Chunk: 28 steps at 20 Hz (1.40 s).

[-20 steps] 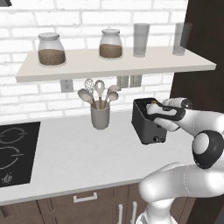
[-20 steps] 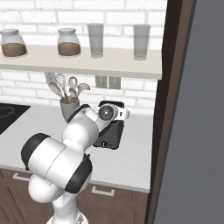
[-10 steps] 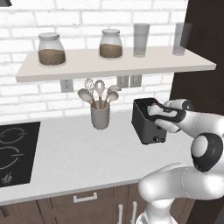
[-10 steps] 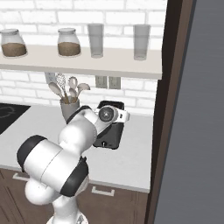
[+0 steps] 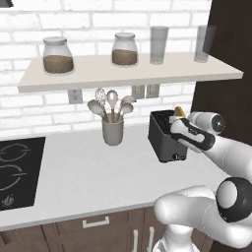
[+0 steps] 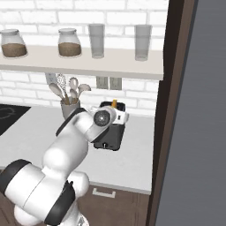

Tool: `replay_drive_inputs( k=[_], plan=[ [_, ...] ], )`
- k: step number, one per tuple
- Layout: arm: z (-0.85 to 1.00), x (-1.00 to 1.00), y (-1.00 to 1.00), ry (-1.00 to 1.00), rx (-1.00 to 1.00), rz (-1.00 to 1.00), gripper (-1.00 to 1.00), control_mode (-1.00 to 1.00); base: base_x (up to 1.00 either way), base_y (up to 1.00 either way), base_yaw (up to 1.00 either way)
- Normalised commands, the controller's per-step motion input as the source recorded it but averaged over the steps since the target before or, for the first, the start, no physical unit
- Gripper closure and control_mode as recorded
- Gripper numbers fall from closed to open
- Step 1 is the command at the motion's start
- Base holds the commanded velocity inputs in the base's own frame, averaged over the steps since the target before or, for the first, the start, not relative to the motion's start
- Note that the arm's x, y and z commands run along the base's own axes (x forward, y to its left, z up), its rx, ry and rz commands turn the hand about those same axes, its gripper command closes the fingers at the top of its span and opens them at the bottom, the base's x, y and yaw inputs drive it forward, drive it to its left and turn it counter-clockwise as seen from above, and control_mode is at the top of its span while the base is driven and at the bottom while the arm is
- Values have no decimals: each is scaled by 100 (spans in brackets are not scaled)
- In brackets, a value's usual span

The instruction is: Start the toaster. Once the lever pops up, take the bread to the plate on the dining counter.

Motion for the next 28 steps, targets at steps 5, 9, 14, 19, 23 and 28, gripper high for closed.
replay_drive_inputs(
  k=[5,9,14,19,23,28],
  plan=[
    [56,-46,0,-22,8,0,100,-100,0,0,0],
    [49,-50,0,-20,7,0,100,-100,0,0,0],
    [54,-58,0,-14,7,-2,100,-100,0,0,0],
    [66,-78,-6,6,3,-9,100,-100,0,0,0],
    [94,-100,-25,36,-3,-9,100,-100,0,0,0],
    [80,-98,-21,47,-10,-2,100,-100,0,0,0]
  ],
)
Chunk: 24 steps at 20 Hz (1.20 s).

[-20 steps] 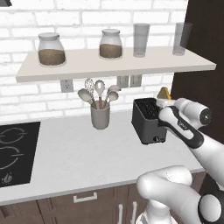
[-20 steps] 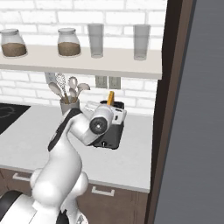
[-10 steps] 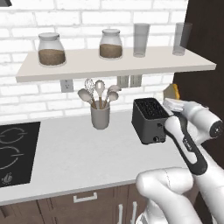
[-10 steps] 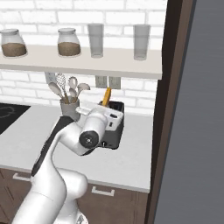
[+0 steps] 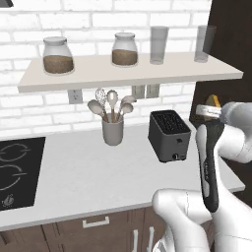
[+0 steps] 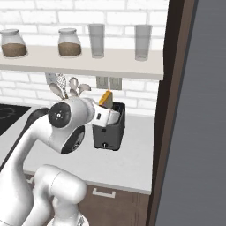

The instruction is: Start the toaster. Once the lever pops up, take the bread to the plate on the dining counter.

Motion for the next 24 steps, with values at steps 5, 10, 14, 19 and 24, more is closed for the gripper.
replay_drive_inputs(
  k=[5,10,14,19,24],
  plan=[
    [53,-86,9,60,-26,0,100,-100,0,0,0],
    [-24,-56,54,26,-21,0,100,-100,0,0,0],
    [-51,-29,1,0,6,1,100,-100,0,0,0],
    [-32,-11,9,-6,20,9,100,-100,0,0,0],
    [-56,0,33,-15,21,16,100,-100,0,0,0]
  ],
)
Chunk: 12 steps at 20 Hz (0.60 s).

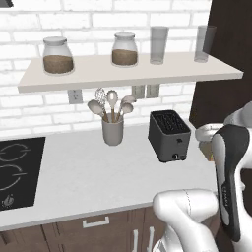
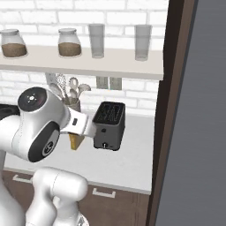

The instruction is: Start the toaster. Once the lever pops up, take the bread to the plate on the dining counter.

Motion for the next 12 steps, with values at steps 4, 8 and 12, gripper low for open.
replay_drive_inputs(
  k=[4,8,12],
  plan=[
    [-8,-1,9,-2,4,4,100,100,-29,44,13],
    [0,0,0,0,0,0,100,100,-56,83,25],
    [0,0,0,0,0,0,100,100,-54,100,41]
  ],
)
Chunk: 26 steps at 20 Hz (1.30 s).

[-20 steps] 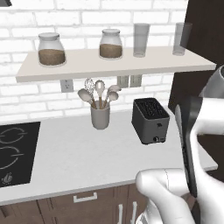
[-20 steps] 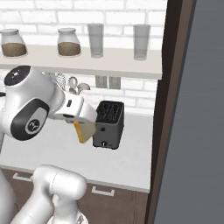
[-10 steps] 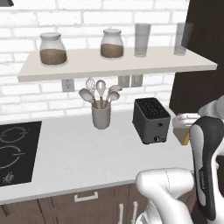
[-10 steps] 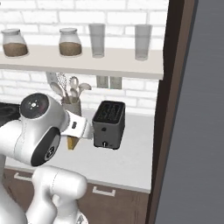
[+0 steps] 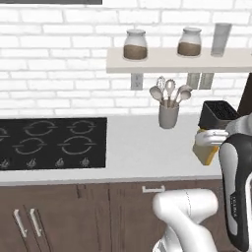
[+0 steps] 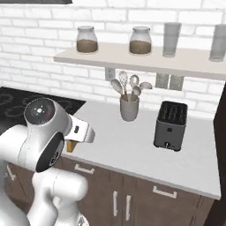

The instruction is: Start the toaster. Once the lever pops up, take the bread to the plate on the dining counter.

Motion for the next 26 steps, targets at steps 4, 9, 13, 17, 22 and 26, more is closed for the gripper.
replay_drive_inputs(
  k=[4,9,13,17,22,26],
  plan=[
    [0,0,0,0,0,0,100,100,-56,93,63],
    [0,0,0,0,0,0,100,100,-32,68,78],
    [0,0,0,0,0,0,100,100,-10,46,89],
    [0,0,0,0,0,0,100,100,-1,19,97],
    [0,0,0,0,0,0,100,100,0,0,100],
    [0,0,0,0,0,0,100,100,0,0,100]
  ],
)
